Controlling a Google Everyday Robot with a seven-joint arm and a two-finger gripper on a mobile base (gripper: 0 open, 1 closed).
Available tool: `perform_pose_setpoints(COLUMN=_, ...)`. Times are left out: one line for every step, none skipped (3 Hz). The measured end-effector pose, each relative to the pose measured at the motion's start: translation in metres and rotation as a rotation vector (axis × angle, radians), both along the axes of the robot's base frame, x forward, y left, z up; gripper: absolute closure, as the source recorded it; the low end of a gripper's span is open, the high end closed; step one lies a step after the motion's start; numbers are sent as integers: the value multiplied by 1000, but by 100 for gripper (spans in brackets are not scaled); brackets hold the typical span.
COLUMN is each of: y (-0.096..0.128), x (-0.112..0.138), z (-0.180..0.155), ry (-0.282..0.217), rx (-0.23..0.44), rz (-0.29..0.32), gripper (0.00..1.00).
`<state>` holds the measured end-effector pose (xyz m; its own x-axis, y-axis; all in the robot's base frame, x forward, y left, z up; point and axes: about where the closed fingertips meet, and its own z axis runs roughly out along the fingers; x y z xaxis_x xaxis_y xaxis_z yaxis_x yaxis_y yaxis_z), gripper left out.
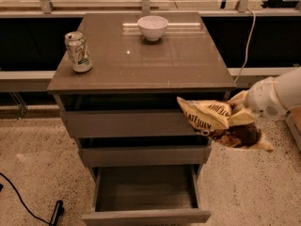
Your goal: Place brown chip bag into bottom drawer
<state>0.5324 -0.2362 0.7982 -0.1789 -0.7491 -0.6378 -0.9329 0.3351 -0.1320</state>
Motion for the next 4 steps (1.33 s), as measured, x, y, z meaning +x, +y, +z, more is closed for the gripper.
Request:
perform_pose_setpoints(y=43, x=-6, z=-86, ry=42, rx=207, rz=-5, gripper=100)
perform_pose_setpoints(y=67, x=-6, z=-128, ry=31, rx=278, rz=0, gripper=100)
perform_pose_setpoints(y=93, x=-1, z=-196, ry=1, rx=284, rz=48, gripper=100)
perform_pose_setpoints(y=100, x=-5, z=-236, ry=20, rx=273, rz=93, gripper=100)
